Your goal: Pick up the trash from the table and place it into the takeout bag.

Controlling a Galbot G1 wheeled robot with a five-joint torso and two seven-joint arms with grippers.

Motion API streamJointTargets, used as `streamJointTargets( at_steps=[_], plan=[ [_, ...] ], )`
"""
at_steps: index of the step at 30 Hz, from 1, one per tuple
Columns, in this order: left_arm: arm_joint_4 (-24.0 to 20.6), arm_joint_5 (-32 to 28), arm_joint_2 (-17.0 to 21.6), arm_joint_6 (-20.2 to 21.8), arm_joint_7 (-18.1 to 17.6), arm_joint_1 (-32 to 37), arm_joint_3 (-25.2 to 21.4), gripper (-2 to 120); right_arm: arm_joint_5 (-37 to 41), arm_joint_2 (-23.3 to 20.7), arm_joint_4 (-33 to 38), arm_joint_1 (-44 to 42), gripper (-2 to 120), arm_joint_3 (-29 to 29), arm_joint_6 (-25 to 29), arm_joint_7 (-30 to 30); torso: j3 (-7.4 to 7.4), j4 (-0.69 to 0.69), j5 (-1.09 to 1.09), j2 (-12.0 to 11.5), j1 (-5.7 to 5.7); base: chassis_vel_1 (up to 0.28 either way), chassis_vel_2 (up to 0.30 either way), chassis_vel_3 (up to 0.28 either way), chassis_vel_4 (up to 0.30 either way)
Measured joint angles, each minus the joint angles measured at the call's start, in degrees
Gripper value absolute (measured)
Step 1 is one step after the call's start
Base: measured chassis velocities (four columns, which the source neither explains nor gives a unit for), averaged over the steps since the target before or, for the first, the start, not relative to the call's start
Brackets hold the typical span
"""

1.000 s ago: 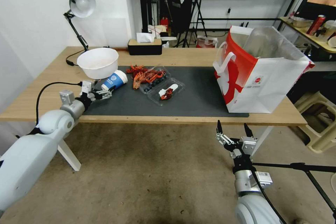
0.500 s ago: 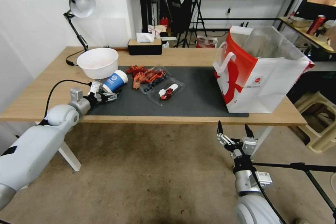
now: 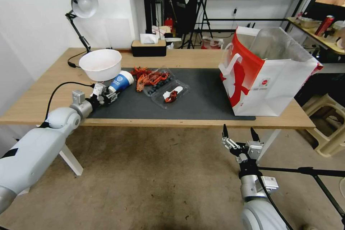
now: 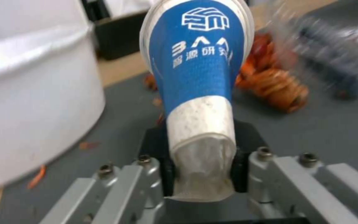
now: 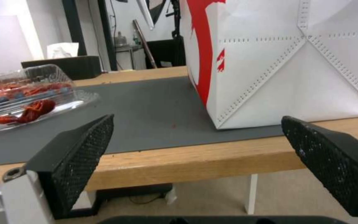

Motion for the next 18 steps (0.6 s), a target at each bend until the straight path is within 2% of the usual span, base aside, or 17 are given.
streamJointTargets(
  at_steps=[2, 3, 4, 6, 12, 18],
  plan=[
    [-1.2, 0.4, 0.5, -1.6, 1.7, 0.2, -0.4, 16, -0.1, 0.1, 0.0, -0.1, 100, 0.0, 0.1, 0.0, 0.0, 0.0, 0.0, 0.0, 0.0, 0.0, 0.0, 0.0, 0.0],
    [-1.2, 0.4, 0.5, -1.6, 1.7, 0.2, -0.4, 16, -0.1, 0.1, 0.0, -0.1, 100, 0.0, 0.1, 0.0, 0.0, 0.0, 0.0, 0.0, 0.0, 0.0, 0.0, 0.0, 0.0],
    [-2.3, 0.6, 0.9, -2.8, 2.6, 0.2, -0.7, 9, -0.1, 0.1, 0.0, -0.1, 100, 0.0, 0.1, 0.0, 0.0, 0.0, 0.0, 0.0, 0.0, 0.0, 0.0, 0.0, 0.0],
    [-3.7, 0.7, 1.3, -3.8, 3.4, -0.2, -0.8, 5, -0.1, 0.1, 0.0, -0.1, 100, 0.0, 0.1, 0.0, 0.0, 0.0, -0.01, 0.0, 0.0, 0.0, 0.0, 0.0, 0.0],
    [-7.4, -0.2, 1.5, -4.3, 4.3, -2.8, 0.8, 3, -0.2, 0.2, 0.0, 0.0, 100, 0.0, 0.1, 0.0, 0.0, 0.0, 0.01, 0.0, -0.01, 0.0, 0.0, 0.0, 0.0],
    [-11.2, -2.9, 0.8, -3.7, 4.3, -10.1, 6.9, 3, -0.2, 0.2, 0.0, 0.0, 100, 0.2, 0.1, 0.0, 0.0, -0.01, 0.0, 0.0, 0.0, 0.0, 0.0, 0.0, 0.0]
  ],
)
